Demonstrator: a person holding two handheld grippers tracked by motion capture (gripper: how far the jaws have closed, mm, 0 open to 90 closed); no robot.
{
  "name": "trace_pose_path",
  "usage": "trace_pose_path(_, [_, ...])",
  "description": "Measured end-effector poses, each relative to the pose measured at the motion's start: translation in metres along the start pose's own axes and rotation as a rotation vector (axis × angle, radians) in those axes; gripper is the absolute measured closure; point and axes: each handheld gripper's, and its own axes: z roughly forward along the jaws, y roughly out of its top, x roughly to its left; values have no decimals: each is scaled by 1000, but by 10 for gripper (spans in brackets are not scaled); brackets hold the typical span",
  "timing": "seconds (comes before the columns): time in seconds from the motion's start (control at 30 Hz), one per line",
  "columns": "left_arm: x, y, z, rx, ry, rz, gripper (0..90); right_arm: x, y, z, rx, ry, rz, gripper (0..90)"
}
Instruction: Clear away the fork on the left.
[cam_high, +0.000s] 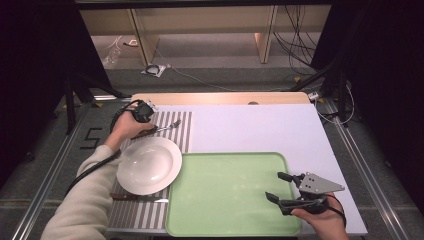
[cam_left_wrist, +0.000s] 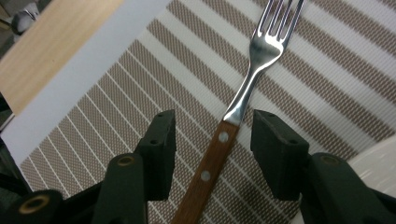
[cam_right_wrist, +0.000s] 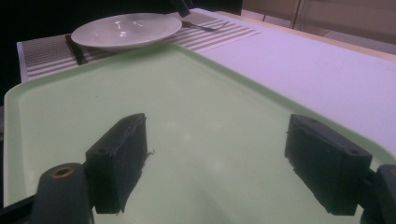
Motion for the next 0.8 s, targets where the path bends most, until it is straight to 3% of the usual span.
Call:
trace_pose_path(0.2, [0, -6, 12, 46, -20, 23, 526, 0, 0, 0, -2, -1, 1, 221])
trace_pose_path(0.57, [-2, 0, 19, 77, -35, 4, 570, 0, -1, 0, 3, 0, 3, 222])
trace_pose_path(0.8, [-4, 2, 19, 92, -58, 12, 686, 0, 0, 0, 10, -1, 0, 222])
